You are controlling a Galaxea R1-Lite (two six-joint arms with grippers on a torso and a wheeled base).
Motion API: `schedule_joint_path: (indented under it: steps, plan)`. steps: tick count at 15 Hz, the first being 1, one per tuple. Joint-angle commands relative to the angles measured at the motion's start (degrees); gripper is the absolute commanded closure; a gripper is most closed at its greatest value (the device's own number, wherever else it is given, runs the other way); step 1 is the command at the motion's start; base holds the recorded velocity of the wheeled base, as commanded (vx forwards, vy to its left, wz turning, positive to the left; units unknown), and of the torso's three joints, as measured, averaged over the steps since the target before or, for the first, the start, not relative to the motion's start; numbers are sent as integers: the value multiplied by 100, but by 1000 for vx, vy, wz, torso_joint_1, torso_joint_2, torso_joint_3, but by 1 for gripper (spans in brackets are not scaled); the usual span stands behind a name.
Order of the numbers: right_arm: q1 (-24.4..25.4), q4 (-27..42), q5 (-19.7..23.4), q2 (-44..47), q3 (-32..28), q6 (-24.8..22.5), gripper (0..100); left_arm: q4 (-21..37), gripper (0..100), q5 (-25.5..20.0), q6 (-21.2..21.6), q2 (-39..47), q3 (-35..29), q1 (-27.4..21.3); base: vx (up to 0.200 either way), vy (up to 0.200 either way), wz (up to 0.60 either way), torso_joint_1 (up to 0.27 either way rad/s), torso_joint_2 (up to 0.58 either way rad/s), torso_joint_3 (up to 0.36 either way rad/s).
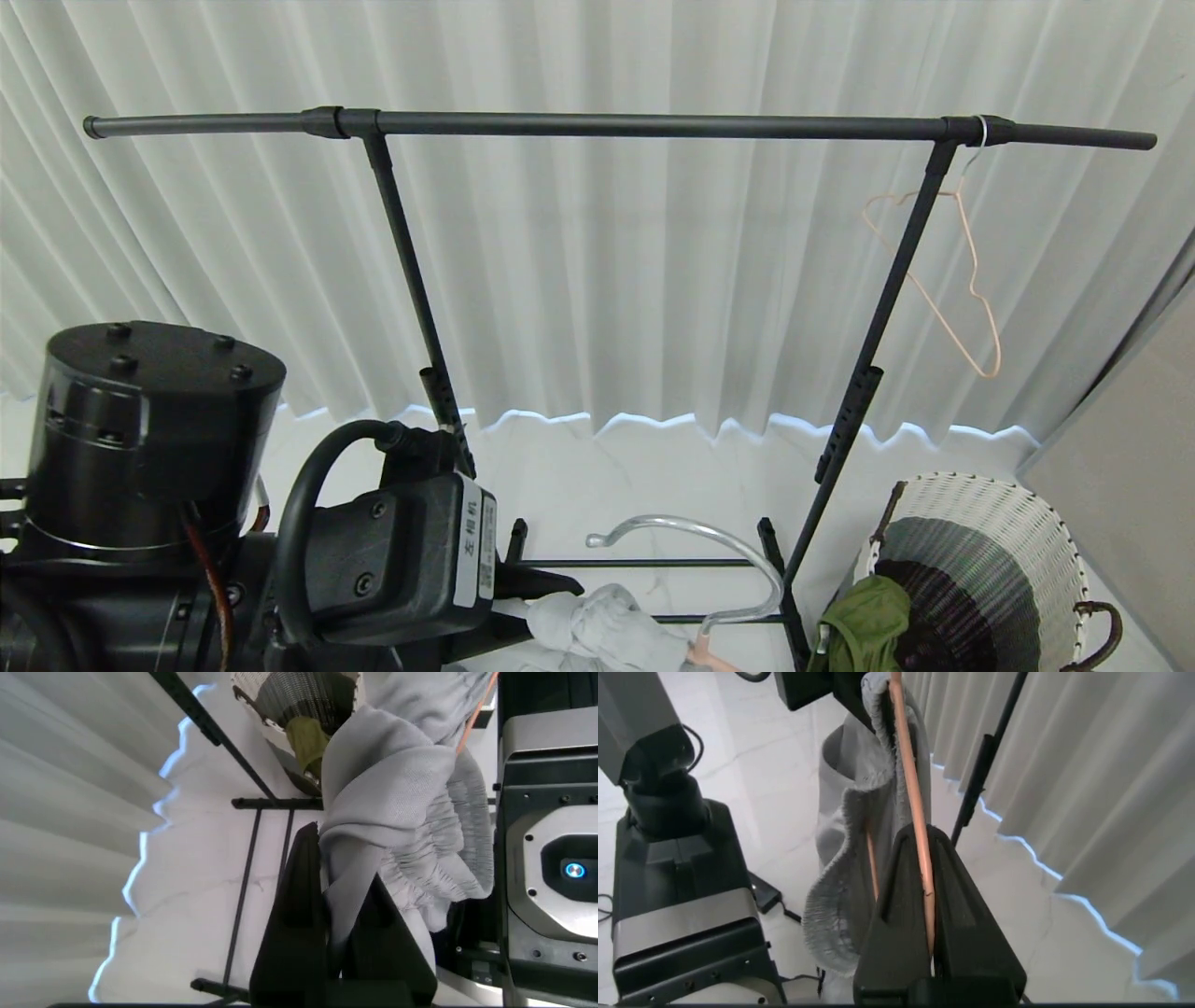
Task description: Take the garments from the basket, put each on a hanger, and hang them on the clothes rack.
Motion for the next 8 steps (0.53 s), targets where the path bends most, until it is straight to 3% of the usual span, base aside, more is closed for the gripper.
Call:
schedule_joint_path:
  steps: [1, 2, 4, 6, 8]
  plan:
    - [0, -4, -6, 25, 8, -8, 100, -6, 100, 10, -4, -13, 3, 12, 0, 0, 0, 0, 0, 0]
    - [0, -4, -15, 25, 17, 0, 0, -6, 100, 19, 5, -30, 11, 12, 0, 0, 0, 0, 0, 0]
    - [-141, -4, -155, 16, 26, -8, 0, -41, 100, 169, 5, -57, 38, 12, 0, 0, 0, 0, 0, 0]
    - [-334, -4, -472, -10, 35, -8, 0, -190, 100, 652, 22, -127, 134, 12, 0, 0, 0, 0, 0, 0]
    - [-431, -4, -516, -36, 52, 0, 0, -419, 100, 1091, 339, -171, 319, 20, 0, 0, 0, 0, 0, 0]
